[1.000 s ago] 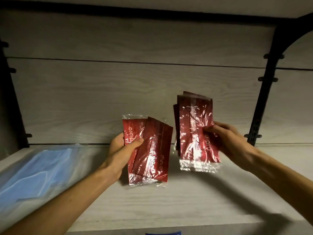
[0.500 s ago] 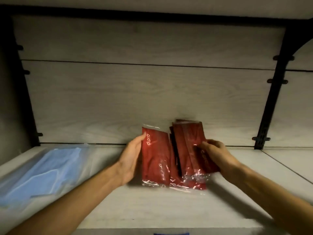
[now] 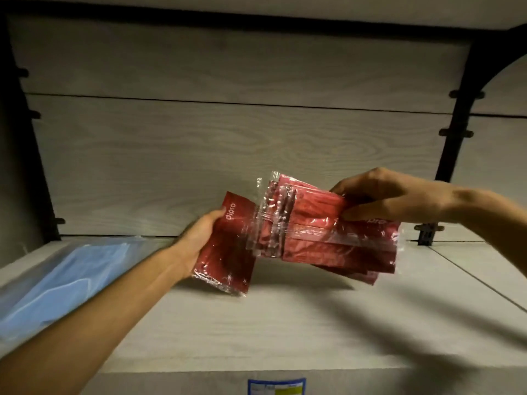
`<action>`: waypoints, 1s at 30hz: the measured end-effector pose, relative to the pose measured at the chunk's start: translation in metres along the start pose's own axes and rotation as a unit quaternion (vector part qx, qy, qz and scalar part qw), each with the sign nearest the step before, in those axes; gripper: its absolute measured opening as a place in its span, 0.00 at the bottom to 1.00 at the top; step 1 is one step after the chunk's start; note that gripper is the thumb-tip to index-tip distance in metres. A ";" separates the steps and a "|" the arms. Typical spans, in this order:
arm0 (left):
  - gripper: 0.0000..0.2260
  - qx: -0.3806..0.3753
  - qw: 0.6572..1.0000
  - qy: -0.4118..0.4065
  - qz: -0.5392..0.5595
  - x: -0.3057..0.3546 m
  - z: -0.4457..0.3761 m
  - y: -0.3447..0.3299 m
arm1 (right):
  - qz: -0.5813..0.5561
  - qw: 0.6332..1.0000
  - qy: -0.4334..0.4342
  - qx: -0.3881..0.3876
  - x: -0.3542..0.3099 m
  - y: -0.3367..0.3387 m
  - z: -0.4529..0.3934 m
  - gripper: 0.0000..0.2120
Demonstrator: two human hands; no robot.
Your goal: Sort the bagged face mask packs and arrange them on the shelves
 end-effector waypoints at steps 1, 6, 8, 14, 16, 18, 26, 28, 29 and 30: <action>0.21 0.002 0.999 -0.010 -0.040 0.006 -0.002 0.002 | 0.018 1.000 -0.001 0.003 -0.006 -0.001 0.000 0.13; 0.19 -0.106 0.975 -0.013 -0.197 0.032 -0.012 -0.035 | 0.293 0.955 -0.028 0.040 -0.024 -0.047 -0.031 0.20; 0.24 -0.169 0.956 0.022 -0.238 0.035 -0.016 -0.053 | 0.330 0.942 -0.019 0.062 -0.025 -0.064 -0.042 0.24; 0.30 -0.270 0.890 0.043 -0.366 0.031 -0.001 -0.078 | 0.393 0.906 0.017 0.155 0.001 -0.087 -0.046 0.28; 0.23 -0.262 0.865 0.019 -0.427 0.032 0.005 -0.081 | 0.382 0.904 0.030 0.190 0.011 -0.087 -0.043 0.27; 0.21 -0.260 0.843 0.030 -0.470 0.032 0.009 -0.082 | 0.368 0.904 0.004 0.217 0.027 -0.082 -0.039 0.32; 0.29 -0.205 0.842 -0.090 -0.491 0.046 0.010 -0.084 | 0.014 0.953 -0.095 0.288 0.096 -0.069 -0.008 0.62; 0.28 -0.203 0.839 -0.130 -0.488 0.051 0.011 -0.087 | -0.120 0.953 -0.101 0.261 0.108 -0.072 -0.004 0.64; 0.28 -0.206 0.838 -0.144 -0.484 0.052 0.011 -0.089 | -0.181 0.948 -0.103 0.240 0.112 -0.076 -0.004 0.64; 0.28 -0.212 0.837 -0.152 -0.481 0.052 0.010 -0.090 | -0.237 0.940 -0.103 0.221 0.114 -0.081 -0.005 0.61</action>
Point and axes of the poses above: each hand's wrist, its own z-axis away from the middle knuckle, its own y-axis out of the back of the hand, x = y × z, the point moved 6 cm from there along -z, towards the middle knuckle, and after that the axes turned 11 degrees about -x, right-handed, at the moved point
